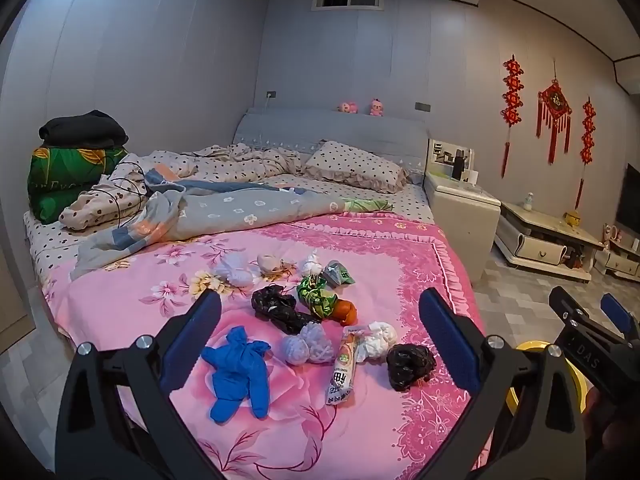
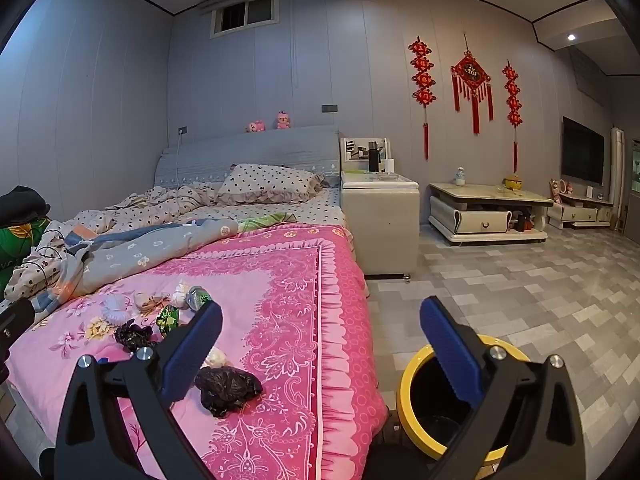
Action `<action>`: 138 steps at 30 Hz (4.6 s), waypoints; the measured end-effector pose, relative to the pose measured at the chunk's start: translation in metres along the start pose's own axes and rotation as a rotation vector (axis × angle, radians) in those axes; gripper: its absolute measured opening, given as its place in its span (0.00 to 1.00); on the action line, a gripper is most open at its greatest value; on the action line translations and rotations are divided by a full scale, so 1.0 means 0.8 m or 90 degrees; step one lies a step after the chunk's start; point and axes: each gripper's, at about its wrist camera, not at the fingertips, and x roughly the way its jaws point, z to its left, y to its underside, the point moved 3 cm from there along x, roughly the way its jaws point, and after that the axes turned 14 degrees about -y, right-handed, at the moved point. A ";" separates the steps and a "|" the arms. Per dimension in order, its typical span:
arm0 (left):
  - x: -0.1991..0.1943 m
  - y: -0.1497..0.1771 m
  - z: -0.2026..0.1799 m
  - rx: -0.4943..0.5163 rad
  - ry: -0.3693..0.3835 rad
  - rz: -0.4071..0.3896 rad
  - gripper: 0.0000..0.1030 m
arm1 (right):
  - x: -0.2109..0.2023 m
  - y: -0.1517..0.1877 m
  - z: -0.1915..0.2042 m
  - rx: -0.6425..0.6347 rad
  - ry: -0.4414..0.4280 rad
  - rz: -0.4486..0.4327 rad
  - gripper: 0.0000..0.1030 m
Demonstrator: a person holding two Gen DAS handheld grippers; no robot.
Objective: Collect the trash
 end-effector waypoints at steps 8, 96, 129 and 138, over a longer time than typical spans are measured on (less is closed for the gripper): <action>0.005 0.002 0.009 -0.007 0.004 0.006 0.92 | 0.001 0.000 -0.001 0.000 -0.001 0.003 0.93; 0.009 0.012 0.005 -0.012 0.001 0.018 0.92 | 0.005 0.007 -0.005 0.006 -0.001 0.018 0.93; 0.148 0.088 0.065 0.013 -0.033 0.247 0.92 | 0.115 0.040 0.027 -0.071 -0.215 0.165 0.93; 0.227 0.112 0.079 0.060 -0.080 0.306 0.92 | 0.185 0.084 0.035 -0.093 -0.212 0.266 0.93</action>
